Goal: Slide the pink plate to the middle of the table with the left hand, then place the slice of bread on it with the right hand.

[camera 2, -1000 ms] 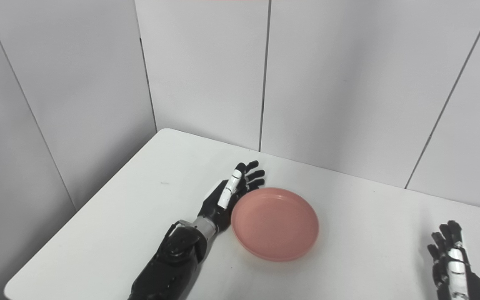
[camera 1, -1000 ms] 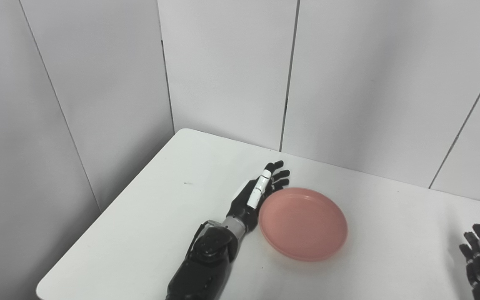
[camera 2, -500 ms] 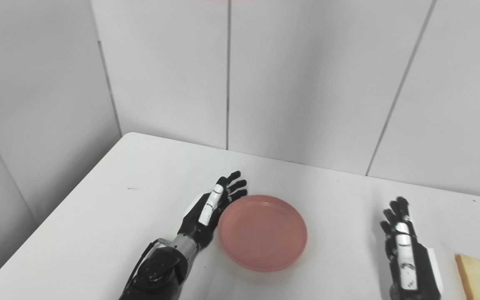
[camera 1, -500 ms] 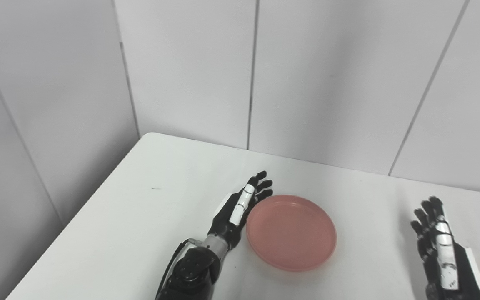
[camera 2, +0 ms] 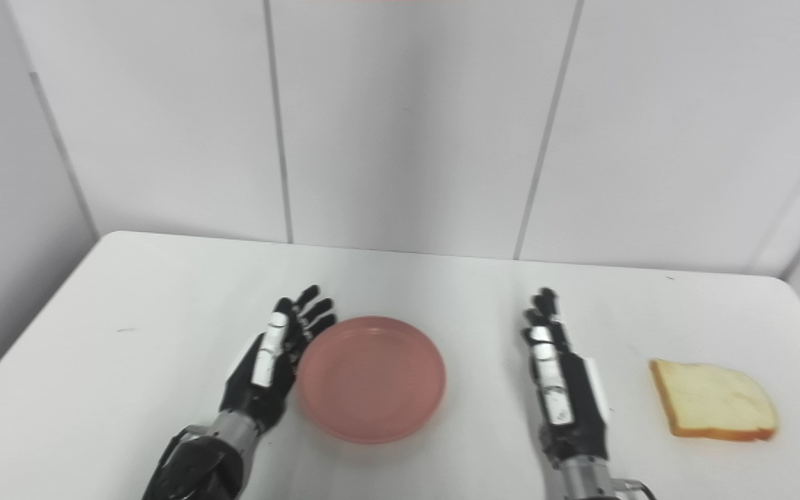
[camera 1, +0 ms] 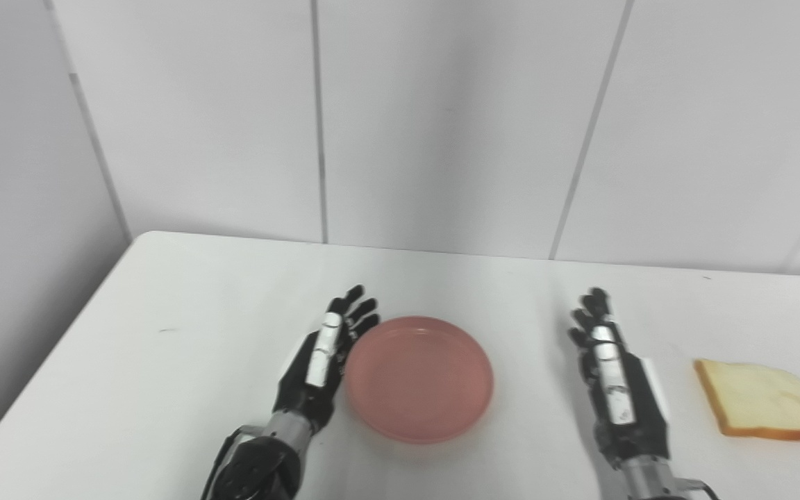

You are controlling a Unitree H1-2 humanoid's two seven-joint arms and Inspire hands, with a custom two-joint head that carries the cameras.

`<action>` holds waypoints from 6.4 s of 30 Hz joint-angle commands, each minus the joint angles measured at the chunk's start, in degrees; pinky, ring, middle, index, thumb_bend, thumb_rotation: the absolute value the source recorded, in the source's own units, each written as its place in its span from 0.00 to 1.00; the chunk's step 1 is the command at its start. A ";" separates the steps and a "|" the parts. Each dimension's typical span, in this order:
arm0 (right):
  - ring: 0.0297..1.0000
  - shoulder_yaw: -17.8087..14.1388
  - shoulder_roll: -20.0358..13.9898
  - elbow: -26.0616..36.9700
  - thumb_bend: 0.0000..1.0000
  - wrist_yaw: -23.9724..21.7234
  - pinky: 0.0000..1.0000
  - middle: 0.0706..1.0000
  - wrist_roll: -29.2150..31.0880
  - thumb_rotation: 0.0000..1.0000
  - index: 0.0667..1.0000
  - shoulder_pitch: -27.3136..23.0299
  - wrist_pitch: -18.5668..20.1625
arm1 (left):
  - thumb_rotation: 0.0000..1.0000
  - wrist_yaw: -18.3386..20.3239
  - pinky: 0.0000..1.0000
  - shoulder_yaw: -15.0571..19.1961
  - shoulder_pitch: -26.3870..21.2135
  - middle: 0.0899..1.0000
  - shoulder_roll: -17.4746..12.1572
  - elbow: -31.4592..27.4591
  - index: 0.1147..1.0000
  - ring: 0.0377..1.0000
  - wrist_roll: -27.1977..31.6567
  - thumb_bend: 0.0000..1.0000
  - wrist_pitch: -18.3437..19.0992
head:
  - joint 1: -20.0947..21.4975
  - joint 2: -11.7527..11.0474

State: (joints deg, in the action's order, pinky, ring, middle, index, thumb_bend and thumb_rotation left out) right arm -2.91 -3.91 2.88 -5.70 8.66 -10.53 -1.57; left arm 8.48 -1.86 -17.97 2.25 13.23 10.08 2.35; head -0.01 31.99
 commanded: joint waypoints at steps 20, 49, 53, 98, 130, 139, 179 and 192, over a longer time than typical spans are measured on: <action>1.00 2.50 1.96 4.61 0.67 1.64 1.00 1.00 -2.15 0.88 1.00 -1.69 4.40 | 1.00 0.98 0.95 -0.47 3.38 0.92 2.07 -5.30 0.93 0.92 1.78 0.69 1.55 | 4.05 1.37; 1.00 0.20 -0.44 7.96 0.70 1.49 1.00 1.00 -1.19 0.87 1.00 -2.62 3.88 | 0.98 0.71 0.95 -1.05 1.94 0.92 3.33 -1.49 0.92 0.94 1.13 0.69 -0.76 | 6.81 0.32; 0.99 -1.86 -3.67 10.40 0.69 1.25 1.00 1.00 -0.82 0.86 1.00 -3.42 4.42 | 0.98 0.07 0.97 -0.35 1.24 0.93 3.90 0.08 0.92 0.95 1.17 0.68 -1.68 | 6.77 0.33; 0.98 2.28 -51.65 1.00 1.00 -19.00 0.91 0.98 -26.59 0.31 0.93 -7.18 11.76 | 1.00 0.54 0.99 3.12 -1.01 0.96 1.88 2.94 0.95 0.97 1.13 0.64 -3.47 | 22.12 -2.29; 1.00 14.36 -51.91 -9.69 1.00 -24.71 1.00 1.00 -44.12 0.28 0.99 -15.51 9.29 | 1.00 2.81 1.00 2.68 -1.36 0.98 1.65 3.42 0.97 0.99 2.36 0.66 -4.73 | 22.79 -2.43; 0.99 17.96 -51.73 -13.07 1.00 -25.79 1.00 0.99 -46.87 0.30 0.98 -18.05 6.39 | 1.00 2.86 1.00 2.65 -1.17 0.98 1.76 2.93 0.98 0.99 2.67 0.65 -4.54 | 22.89 -2.24; 0.38 14.61 -48.56 -17.58 0.53 -16.12 0.32 0.41 -44.24 0.00 0.47 -18.72 2.09 | 1.00 2.04 1.00 1.92 -0.69 0.98 2.35 1.69 0.97 0.99 1.60 0.64 -4.05 | 21.99 -1.69; 0.43 12.11 -46.34 -1.63 0.53 -20.76 0.38 0.42 -43.25 0.00 0.48 -20.24 5.63 | 1.00 0.60 1.00 1.27 -0.46 0.97 3.51 1.76 0.96 0.98 0.36 0.64 -3.90 | 19.53 -1.43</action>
State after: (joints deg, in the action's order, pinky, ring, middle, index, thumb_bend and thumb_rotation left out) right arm 10.55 -49.43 -1.35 -26.50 -34.41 -27.95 2.41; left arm 9.71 -0.11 -18.27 5.18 15.79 11.04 -1.50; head 19.61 30.50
